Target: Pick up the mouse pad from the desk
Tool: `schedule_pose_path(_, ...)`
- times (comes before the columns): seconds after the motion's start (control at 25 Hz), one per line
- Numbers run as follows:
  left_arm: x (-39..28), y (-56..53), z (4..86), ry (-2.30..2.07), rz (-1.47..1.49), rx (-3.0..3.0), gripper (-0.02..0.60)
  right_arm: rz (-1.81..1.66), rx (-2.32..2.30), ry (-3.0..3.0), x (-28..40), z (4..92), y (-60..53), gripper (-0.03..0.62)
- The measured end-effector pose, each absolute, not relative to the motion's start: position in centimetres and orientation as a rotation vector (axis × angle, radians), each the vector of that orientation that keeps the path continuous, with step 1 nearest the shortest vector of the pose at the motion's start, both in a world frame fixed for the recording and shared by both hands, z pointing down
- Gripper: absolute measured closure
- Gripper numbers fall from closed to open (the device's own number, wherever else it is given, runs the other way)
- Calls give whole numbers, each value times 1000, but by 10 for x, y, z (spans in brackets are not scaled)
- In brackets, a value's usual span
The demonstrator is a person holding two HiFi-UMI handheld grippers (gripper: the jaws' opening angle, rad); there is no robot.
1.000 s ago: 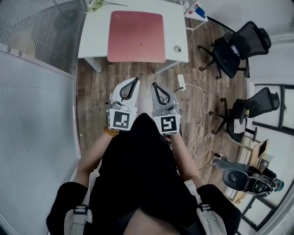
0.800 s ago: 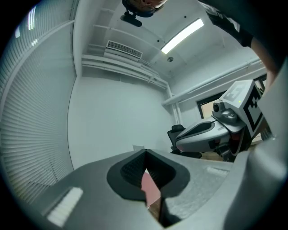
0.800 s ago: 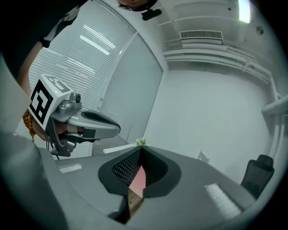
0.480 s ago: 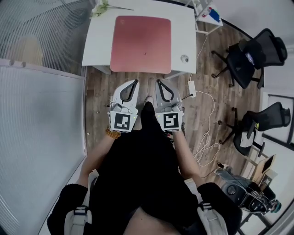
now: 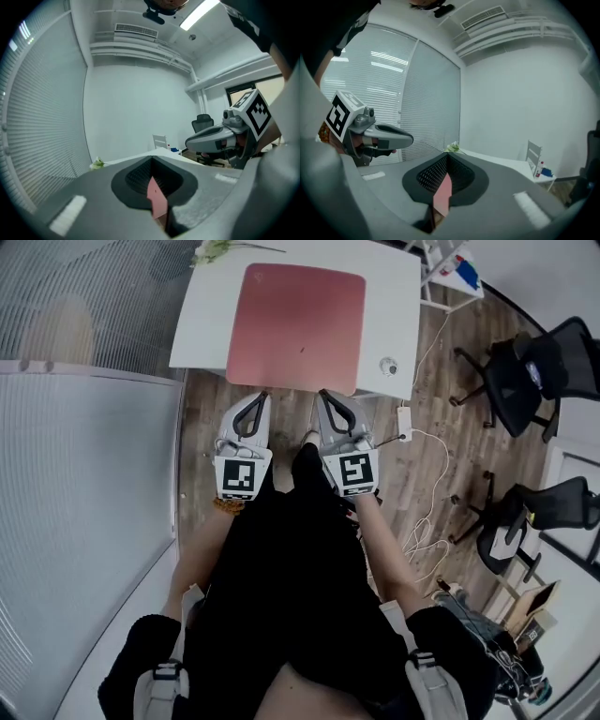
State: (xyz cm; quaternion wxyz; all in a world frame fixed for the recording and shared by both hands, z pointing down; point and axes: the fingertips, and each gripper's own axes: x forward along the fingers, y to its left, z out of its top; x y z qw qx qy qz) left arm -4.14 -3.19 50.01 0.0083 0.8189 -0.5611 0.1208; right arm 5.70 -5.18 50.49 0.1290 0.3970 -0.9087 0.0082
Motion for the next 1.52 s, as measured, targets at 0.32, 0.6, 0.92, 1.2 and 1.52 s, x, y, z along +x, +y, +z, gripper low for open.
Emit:
schedule_pose_path(0.32, -46, -53, 578, -1619, 316, 2415, 576, 273, 1136, -2610, 53, 583, -64, 562)
schedule_pose_path(0.6, -57, -61, 658, -1505, 420, 2324, 559, 474, 1168, -2516, 35, 653, -69, 540)
schedule_pose_path(0.92, -108, -61, 736, -1458, 509, 2112, 489, 644, 1187, -2336, 93, 715, -79, 482)
schedule_pose_path(1.2, -168, -74, 776, -1506, 560, 1973, 452, 705, 1209, -2183, 152, 758, -99, 462)
schedule_pose_path(1.52, -188, -103, 760, -1480, 470, 1976, 422, 881, 1285, -2129, 201, 763, -111, 439)
